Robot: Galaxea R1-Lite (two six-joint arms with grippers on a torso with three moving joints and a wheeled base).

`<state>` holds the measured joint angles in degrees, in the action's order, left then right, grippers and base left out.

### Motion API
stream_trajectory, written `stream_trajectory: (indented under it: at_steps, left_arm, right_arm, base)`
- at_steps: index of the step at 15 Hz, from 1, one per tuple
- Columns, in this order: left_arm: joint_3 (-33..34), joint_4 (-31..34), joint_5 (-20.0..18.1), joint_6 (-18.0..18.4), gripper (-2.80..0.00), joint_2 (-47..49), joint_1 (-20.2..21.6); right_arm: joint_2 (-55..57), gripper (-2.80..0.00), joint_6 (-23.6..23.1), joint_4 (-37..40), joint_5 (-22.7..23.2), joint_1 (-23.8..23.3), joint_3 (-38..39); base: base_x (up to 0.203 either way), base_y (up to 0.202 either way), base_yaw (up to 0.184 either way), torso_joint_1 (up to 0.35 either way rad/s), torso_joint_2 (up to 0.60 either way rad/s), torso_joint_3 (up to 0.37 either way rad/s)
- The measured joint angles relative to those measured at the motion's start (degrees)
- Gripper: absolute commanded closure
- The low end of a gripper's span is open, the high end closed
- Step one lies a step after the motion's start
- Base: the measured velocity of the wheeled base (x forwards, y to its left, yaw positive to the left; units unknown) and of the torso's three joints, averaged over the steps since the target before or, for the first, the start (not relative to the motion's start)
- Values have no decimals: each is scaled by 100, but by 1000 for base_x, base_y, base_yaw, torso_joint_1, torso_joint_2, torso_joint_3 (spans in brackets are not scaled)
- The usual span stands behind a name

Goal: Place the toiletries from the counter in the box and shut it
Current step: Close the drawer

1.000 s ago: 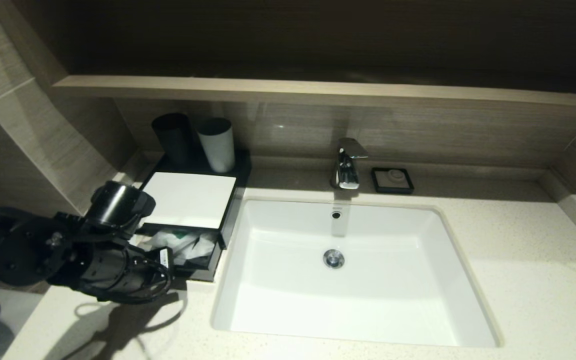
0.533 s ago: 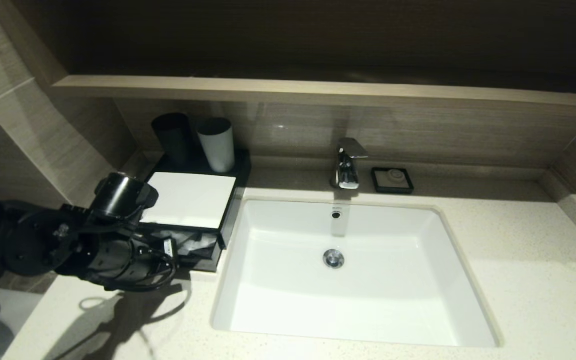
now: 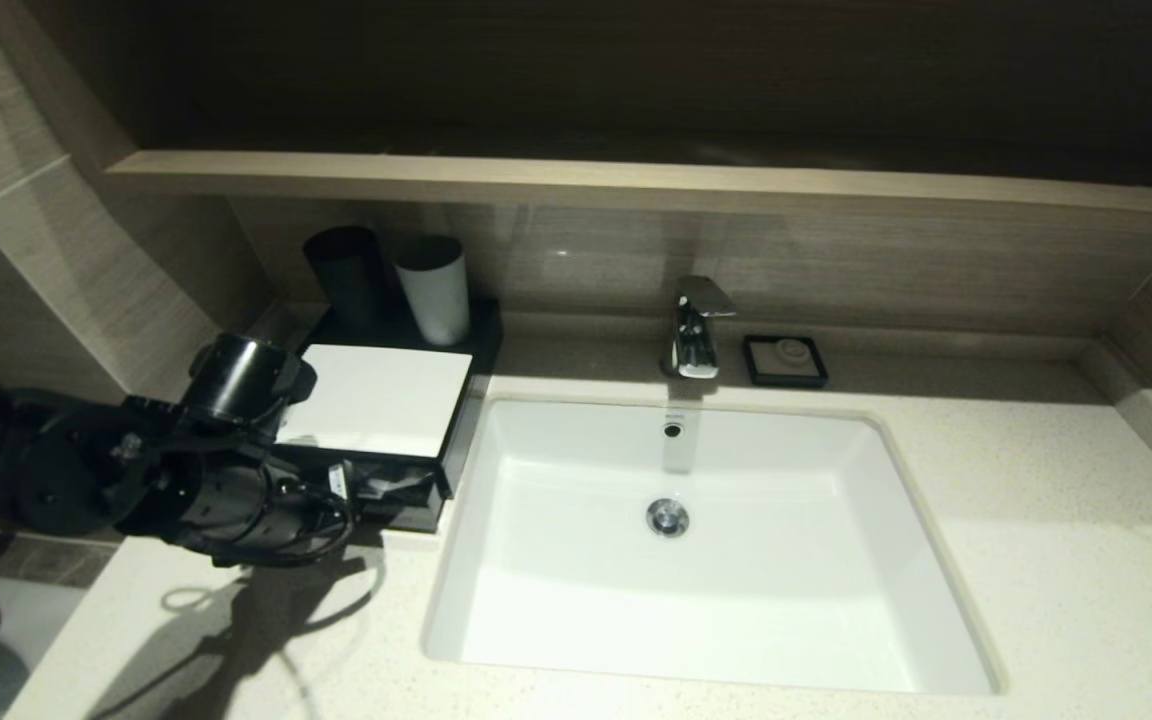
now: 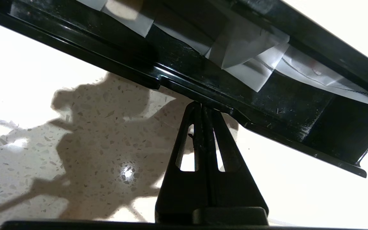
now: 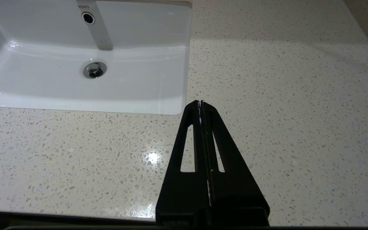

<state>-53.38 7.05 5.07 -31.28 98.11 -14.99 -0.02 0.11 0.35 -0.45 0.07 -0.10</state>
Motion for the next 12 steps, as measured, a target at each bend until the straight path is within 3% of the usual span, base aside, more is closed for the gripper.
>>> stream_trajectory:
  at_steps: [12]
  left_arm:
    - [-221,-13,43,-24,0,49,-5]
  right_arm:
    - [0,0,-2,0,-1,0,0]
  base:
    - [0,0,0,0,0,0]
